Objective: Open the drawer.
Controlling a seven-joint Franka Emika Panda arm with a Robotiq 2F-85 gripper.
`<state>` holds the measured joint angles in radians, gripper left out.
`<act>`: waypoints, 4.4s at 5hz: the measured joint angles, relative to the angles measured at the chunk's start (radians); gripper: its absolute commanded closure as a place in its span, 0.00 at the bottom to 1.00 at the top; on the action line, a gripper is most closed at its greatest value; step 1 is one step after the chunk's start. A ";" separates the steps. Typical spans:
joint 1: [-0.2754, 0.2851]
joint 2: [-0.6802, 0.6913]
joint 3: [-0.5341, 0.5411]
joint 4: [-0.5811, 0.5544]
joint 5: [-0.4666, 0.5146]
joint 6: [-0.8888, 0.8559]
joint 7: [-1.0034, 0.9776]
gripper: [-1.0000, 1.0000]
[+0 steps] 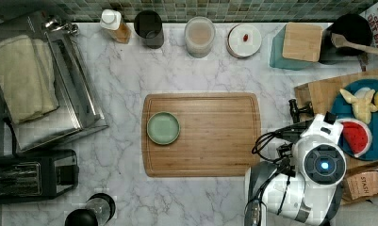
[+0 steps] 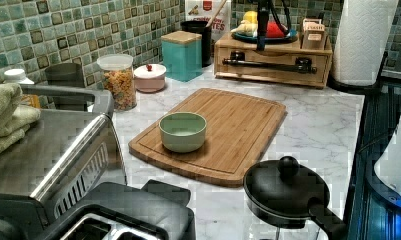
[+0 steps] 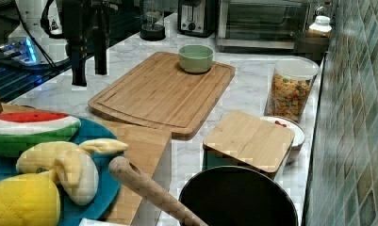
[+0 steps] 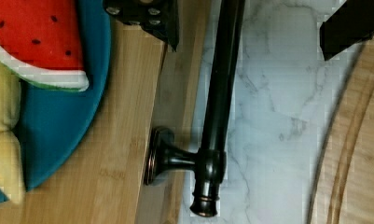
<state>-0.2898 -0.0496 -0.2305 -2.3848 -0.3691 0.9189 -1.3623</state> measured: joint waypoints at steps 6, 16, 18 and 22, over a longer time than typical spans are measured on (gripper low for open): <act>-0.003 0.259 -0.047 -0.031 0.044 0.326 0.191 0.00; 0.107 0.172 0.157 -0.117 0.352 0.051 0.288 0.00; 0.201 0.043 0.213 -0.230 0.260 0.039 0.391 0.00; 0.185 0.026 0.217 -0.246 0.310 0.066 0.390 0.00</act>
<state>-0.1050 -0.0231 -0.0133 -2.6309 -0.0592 0.9849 -0.9727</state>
